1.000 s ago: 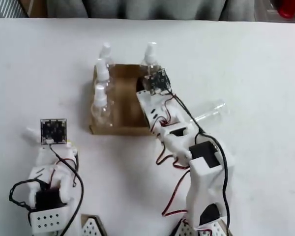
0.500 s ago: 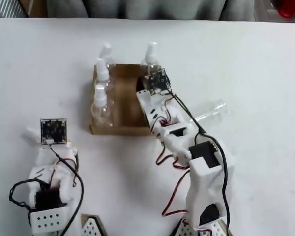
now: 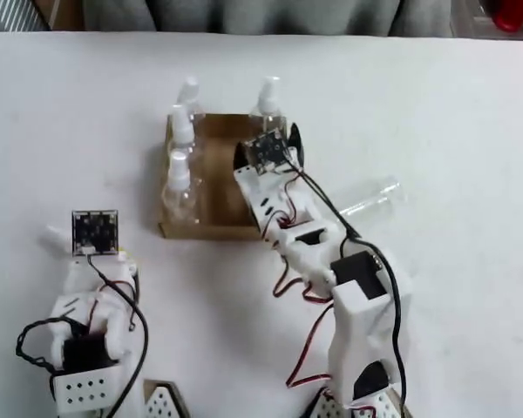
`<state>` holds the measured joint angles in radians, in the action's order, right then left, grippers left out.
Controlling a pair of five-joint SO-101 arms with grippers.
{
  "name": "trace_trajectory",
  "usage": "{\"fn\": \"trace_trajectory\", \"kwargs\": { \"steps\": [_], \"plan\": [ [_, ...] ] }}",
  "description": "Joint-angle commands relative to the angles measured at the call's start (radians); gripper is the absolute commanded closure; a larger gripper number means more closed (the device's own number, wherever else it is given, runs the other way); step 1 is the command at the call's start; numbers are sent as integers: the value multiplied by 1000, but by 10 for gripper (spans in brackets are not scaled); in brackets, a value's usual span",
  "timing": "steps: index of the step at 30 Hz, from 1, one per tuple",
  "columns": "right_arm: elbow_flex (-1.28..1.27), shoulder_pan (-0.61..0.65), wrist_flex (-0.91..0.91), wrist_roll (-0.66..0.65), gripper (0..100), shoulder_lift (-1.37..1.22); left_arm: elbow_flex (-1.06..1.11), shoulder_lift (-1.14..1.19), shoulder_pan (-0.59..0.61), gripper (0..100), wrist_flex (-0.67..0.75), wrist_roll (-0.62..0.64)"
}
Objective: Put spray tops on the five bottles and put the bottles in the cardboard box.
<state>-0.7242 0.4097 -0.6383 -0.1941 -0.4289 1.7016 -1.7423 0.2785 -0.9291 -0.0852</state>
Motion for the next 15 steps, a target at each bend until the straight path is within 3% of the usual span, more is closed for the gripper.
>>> {"fn": "trace_trajectory", "kwargs": {
  "steps": [1, 15],
  "plan": [
    [-14, 2, -2, -9, 646, 12, -5, -8, 10, 980, 2, -11],
    [-18, -7, -140, -9, 646, 21, -5, -8, 10, 980, 2, -11]
  ]
}}
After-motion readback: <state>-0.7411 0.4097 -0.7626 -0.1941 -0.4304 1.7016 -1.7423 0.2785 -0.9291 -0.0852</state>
